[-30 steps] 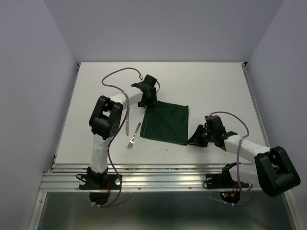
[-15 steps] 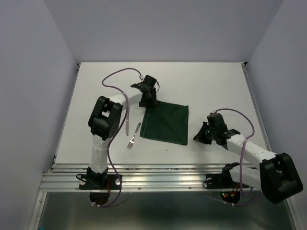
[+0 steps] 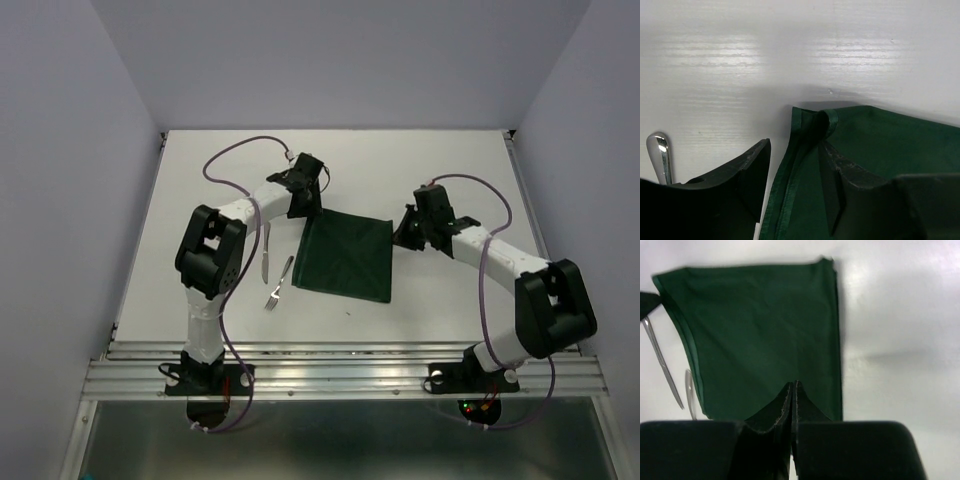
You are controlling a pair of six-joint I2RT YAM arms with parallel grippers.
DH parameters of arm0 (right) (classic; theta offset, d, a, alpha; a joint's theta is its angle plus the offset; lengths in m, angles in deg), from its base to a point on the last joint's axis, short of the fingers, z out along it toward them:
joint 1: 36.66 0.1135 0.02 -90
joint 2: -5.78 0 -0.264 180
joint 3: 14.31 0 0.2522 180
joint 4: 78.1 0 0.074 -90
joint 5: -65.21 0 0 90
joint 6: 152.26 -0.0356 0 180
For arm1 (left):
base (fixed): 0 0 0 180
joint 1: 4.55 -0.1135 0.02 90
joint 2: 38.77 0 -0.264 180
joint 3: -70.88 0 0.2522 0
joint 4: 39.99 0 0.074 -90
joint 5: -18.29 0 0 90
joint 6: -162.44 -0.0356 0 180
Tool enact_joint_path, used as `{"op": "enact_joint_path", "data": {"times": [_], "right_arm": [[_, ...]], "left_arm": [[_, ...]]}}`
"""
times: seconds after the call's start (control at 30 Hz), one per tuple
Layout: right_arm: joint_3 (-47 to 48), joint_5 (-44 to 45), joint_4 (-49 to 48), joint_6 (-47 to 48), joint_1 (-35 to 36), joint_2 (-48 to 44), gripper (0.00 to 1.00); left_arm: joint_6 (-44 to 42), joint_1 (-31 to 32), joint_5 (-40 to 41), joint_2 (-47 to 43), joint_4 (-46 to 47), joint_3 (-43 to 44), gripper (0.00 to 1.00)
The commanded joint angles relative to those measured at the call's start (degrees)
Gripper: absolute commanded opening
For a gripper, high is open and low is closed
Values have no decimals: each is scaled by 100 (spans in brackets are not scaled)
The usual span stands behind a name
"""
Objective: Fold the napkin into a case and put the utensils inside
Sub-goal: Move the lower triangle-folded napkin to the center of the board.
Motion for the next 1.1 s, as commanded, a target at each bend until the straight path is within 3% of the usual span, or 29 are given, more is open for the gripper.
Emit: {"op": "enact_joint_path", "data": {"times": [0.0,0.23,0.53,0.77,0.93,1.07], "right_arm": [[886,146,-327,252,6,732,2],[1810,575,-300,217,-170,2217,2],[2268,1209,25,322,-231,3160,1],[2521,1202,51,840,-513,3388,2],[2769,402,-28,1192,-513,3398,6],[2743,77,-89,1140,-513,3073,13]], "left_arm": [[-17,-3,129,-487,61,203,49],[-175,24,-214,-285,157,378,35],[-264,24,-258,479,-36,950,29],[-255,41,-407,471,-1,871,29],[-255,33,-285,348,-97,915,30],[-290,33,-135,225,-211,1003,38]]}}
